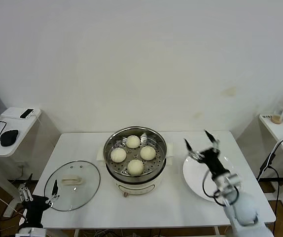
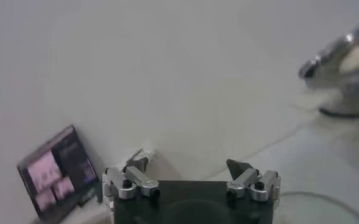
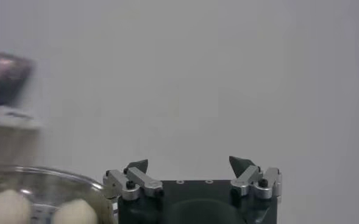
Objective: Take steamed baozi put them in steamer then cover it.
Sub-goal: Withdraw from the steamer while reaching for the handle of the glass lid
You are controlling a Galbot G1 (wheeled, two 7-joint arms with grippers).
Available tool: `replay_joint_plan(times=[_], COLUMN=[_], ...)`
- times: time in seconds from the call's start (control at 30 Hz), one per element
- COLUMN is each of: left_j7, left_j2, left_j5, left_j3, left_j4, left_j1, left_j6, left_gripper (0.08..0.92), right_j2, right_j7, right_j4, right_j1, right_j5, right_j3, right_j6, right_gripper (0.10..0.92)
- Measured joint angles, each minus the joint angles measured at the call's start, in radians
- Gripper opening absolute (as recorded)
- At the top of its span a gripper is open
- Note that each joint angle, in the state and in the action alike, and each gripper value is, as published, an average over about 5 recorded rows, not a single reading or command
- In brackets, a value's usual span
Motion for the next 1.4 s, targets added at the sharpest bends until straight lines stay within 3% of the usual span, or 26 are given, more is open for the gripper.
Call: replay_joint_plan(times=[0.27, 0.53, 1.4], left_j7=[-0.039, -0.063, -0.05], left_j2=[0.051, 0.077, 0.133], left_j5=[0.38, 0.655, 0.848], left_j3=[0.0, 0.046, 0.159], left_j4=[0.085, 0.17, 0.467], left_j1=[0.031, -0.02, -0.327], left_j6=[-0.06, -0.081, -0.081], left_gripper=[0.823, 0.823, 0.823], right_j2=[0.088, 0.14, 0.242], right_j7=[0.039, 0.074, 0.105], right_j4=[0.025, 0.07, 0.136], right_j1=[-0.188, -0.295, -0.425], right_j5=[0.008, 0.002, -0.059], right_j3=[0.157, 0.228, 0.263], right_j6=[0.016, 0.013, 0.044], right_gripper=[0.823, 0.823, 0.823])
